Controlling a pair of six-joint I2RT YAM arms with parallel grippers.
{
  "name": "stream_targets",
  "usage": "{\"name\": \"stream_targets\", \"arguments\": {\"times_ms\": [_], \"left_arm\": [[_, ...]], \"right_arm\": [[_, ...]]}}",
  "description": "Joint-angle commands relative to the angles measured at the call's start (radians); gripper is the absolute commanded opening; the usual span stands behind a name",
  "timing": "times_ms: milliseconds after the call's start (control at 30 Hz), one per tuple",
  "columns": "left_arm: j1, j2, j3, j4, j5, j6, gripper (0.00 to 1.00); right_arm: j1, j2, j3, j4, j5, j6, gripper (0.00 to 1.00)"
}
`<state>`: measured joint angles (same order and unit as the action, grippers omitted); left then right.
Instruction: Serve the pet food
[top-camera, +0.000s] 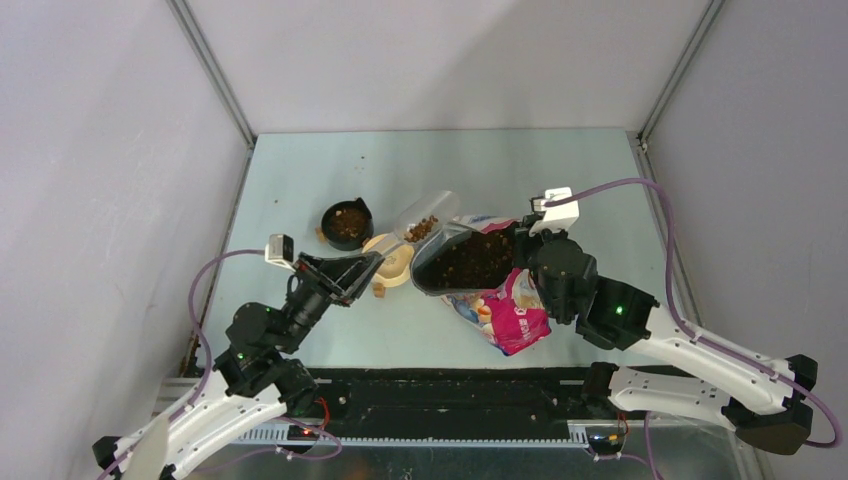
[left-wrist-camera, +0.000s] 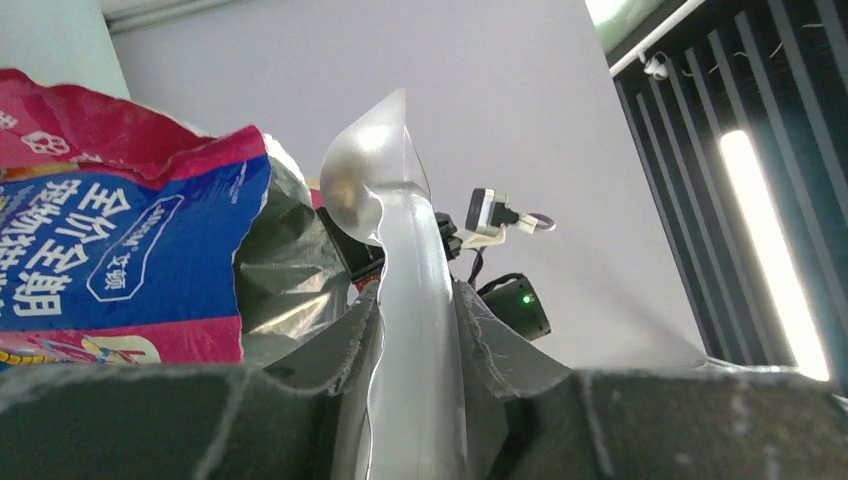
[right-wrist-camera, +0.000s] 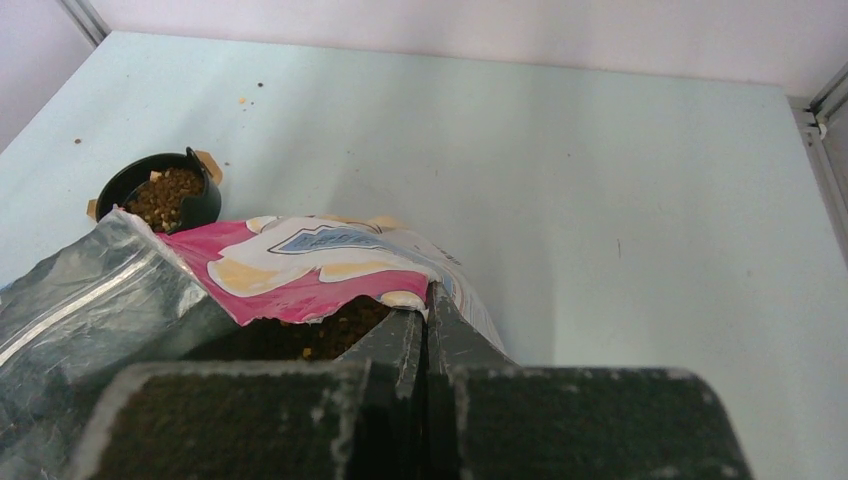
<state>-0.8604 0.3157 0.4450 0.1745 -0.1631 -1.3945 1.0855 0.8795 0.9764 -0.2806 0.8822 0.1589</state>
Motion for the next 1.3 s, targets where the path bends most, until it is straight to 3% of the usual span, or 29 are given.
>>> {"name": "stream_targets", "arguments": {"times_ms": [0,267,567,733,1000,1267], "left_arm": [[0.009,-0.027,0.056,-0.027,-0.085,0.042,0.00],[0.009,-0.085,0.163,-0.348,-0.309,0.088,0.00],[0.012,-0.061,0.211,-0.465,-0.632,0.176,0.00],[0.039,-0.074,0.187,-0.429,-0.733,0.232,0.00],[0.181,-0.046,0.128,-0.427,-0.656,0.176,0.00],[0.461,0.110,0.109,-0.368,-0.331,0.173,0.00]], "right_arm": [[0.012,-0.092,0.116,0.290,0.045,0.027,0.00],[0.012,-0.096,0.116,0.220,0.059,0.042,0.00],[0.011,-0.097,0.116,0.210,0.064,0.031,0.00],[0.014,-0.106,0.095,0.231,0.065,0.024,0.00],[0.015,-0.109,0.092,0.222,0.069,0.029,0.00],[0.017,-0.120,0.080,0.232,0.073,0.024,0.00]]}}
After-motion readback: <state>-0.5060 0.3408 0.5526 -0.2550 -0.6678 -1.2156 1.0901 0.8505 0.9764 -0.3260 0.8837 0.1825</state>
